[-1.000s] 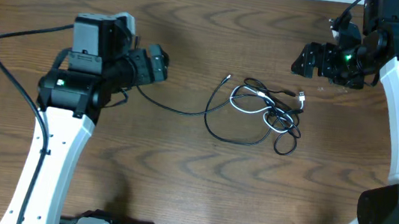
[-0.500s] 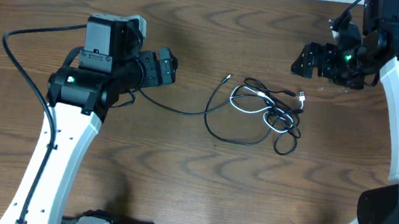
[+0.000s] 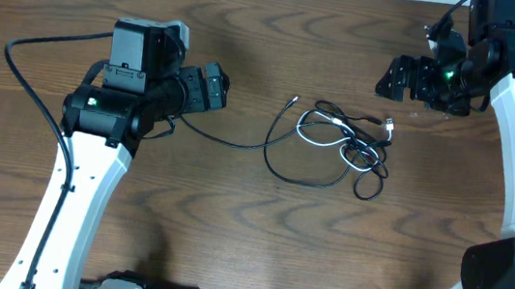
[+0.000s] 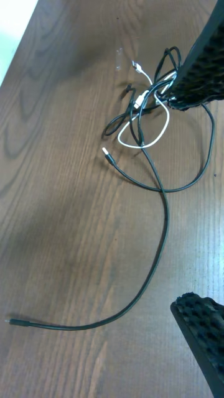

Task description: Untangle cables

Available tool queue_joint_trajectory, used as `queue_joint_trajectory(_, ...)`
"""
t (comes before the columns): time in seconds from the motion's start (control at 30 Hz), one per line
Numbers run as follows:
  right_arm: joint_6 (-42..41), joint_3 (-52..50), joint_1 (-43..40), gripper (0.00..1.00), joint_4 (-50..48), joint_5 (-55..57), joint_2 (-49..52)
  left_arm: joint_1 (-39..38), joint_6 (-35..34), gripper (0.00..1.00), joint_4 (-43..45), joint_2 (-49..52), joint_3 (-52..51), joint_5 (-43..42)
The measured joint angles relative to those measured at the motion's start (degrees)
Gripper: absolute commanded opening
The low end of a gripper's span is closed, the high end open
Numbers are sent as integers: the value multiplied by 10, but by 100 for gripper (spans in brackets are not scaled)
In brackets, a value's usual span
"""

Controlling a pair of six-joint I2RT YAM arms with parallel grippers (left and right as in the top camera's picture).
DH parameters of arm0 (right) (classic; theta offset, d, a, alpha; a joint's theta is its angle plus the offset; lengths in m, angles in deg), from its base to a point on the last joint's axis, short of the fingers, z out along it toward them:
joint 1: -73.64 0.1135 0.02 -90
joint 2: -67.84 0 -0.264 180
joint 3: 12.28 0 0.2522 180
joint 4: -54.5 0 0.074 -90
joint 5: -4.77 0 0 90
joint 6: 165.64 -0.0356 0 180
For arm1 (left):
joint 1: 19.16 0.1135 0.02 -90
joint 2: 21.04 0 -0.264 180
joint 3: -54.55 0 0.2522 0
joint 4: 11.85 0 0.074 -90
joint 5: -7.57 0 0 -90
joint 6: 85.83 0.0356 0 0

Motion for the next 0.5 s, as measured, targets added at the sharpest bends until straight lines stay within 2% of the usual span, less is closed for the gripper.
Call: queue_joint_trajectory(0.5,0,0,0,99,10,1,0,0,-26,99,-14,0,0,0)
